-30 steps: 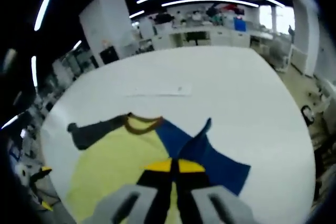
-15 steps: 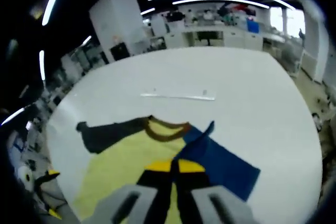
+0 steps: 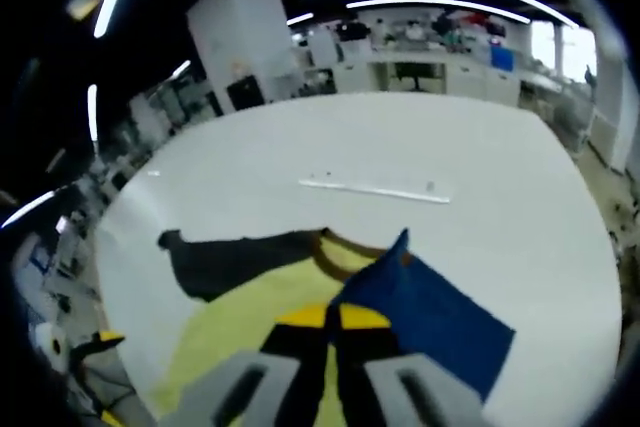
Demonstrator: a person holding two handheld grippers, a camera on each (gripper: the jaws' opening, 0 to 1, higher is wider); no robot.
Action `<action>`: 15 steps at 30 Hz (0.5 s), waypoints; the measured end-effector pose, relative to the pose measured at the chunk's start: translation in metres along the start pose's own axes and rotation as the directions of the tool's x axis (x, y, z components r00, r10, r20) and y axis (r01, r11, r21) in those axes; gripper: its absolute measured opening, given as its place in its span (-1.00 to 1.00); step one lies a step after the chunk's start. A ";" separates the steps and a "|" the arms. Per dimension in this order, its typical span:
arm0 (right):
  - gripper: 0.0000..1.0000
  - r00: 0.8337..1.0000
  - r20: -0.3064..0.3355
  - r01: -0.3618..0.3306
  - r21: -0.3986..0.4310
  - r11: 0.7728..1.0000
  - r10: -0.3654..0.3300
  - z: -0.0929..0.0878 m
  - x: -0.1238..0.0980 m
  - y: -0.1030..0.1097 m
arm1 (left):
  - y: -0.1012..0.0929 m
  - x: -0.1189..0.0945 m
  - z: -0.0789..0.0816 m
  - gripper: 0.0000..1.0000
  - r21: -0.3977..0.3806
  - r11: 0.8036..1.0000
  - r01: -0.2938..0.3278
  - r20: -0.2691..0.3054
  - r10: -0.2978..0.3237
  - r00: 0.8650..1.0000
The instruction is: Fold the garment on the visible template until the final outline fits inside the template.
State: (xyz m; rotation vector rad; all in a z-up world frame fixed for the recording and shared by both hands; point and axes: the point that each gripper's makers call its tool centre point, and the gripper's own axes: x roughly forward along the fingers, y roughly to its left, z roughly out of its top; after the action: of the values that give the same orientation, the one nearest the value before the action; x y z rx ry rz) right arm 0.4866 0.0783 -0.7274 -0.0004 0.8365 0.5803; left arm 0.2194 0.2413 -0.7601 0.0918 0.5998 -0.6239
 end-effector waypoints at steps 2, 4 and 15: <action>-1.00 1.000 -0.001 -0.004 -0.003 1.000 0.004 0.000 0.002 0.005 | 0.000 0.000 -0.001 0.94 0.000 1.000 0.001 -0.001 -0.001 1.000; -1.00 1.000 -0.004 -0.008 -0.008 1.000 0.008 0.000 0.004 0.010 | 0.001 0.001 -0.001 0.93 -0.002 1.000 0.000 -0.001 0.000 1.000; -1.00 0.999 -0.011 -0.036 -0.080 0.996 0.035 0.006 0.017 0.046 | 0.001 0.001 -0.004 0.94 -0.007 1.000 0.002 -0.001 -0.002 1.000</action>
State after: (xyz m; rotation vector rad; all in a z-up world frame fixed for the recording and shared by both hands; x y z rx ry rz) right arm 0.4774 0.1267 -0.7250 -0.0619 0.8235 0.6478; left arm 0.2186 0.2423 -0.7638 0.0849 0.6030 -0.6240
